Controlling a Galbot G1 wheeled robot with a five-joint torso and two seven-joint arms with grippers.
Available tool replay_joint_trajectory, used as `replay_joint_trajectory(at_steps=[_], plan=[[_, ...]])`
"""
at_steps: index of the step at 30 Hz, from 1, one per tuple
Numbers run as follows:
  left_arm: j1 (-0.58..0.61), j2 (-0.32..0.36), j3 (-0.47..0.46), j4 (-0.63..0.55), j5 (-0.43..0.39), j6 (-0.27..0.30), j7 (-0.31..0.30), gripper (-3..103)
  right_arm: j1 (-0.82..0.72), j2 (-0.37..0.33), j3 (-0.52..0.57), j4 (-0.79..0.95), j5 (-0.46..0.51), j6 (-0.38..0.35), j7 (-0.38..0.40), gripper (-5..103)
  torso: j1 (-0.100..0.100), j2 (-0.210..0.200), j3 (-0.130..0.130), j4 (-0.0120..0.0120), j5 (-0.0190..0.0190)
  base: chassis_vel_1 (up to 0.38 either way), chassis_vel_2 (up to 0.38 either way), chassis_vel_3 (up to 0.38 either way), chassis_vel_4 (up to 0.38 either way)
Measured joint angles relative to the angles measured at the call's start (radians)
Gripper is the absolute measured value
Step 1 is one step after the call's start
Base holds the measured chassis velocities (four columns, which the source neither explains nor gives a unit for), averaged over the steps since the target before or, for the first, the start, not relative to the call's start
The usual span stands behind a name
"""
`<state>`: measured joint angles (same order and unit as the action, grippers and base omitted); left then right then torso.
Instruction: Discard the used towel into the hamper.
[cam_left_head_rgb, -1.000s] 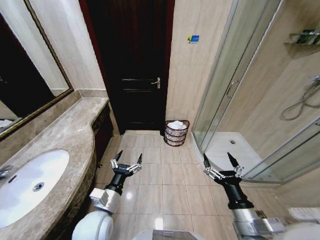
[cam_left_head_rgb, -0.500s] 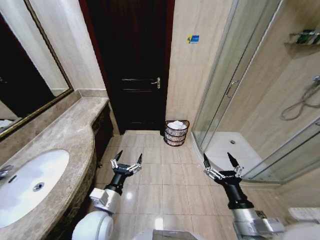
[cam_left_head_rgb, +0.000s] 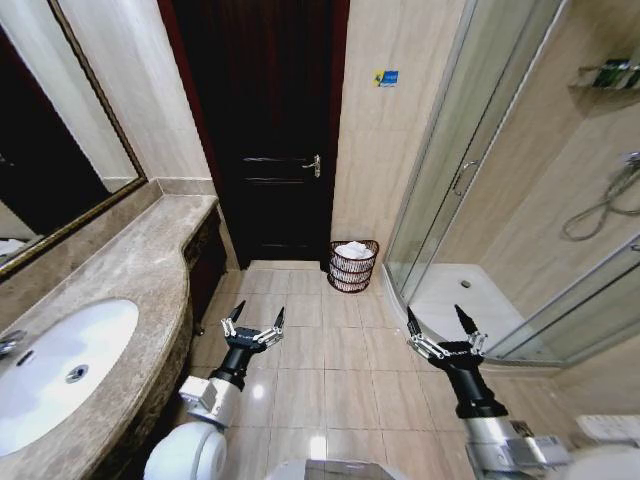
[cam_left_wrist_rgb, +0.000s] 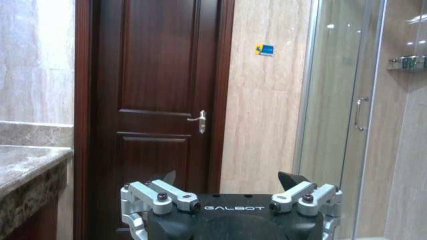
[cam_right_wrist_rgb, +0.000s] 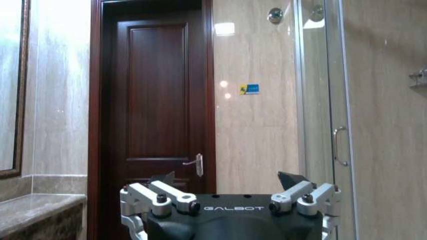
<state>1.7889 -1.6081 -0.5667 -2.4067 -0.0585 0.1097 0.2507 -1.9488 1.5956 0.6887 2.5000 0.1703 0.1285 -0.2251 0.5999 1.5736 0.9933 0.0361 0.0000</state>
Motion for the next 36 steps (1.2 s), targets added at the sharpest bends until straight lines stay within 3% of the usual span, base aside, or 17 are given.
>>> replay_joint_trajectory(at_steps=[36], plan=[[0.0, 0.0, 0.0, 0.0, 0.0, 0.0, 0.0, 100, 0.0, 0.0, 0.0, 0.0, 0.0, 0.0, 0.0, 100, 0.0, 0.0, 0.0, 0.0, 0.0, 0.0, 0.0, 0.0, 0.0]])
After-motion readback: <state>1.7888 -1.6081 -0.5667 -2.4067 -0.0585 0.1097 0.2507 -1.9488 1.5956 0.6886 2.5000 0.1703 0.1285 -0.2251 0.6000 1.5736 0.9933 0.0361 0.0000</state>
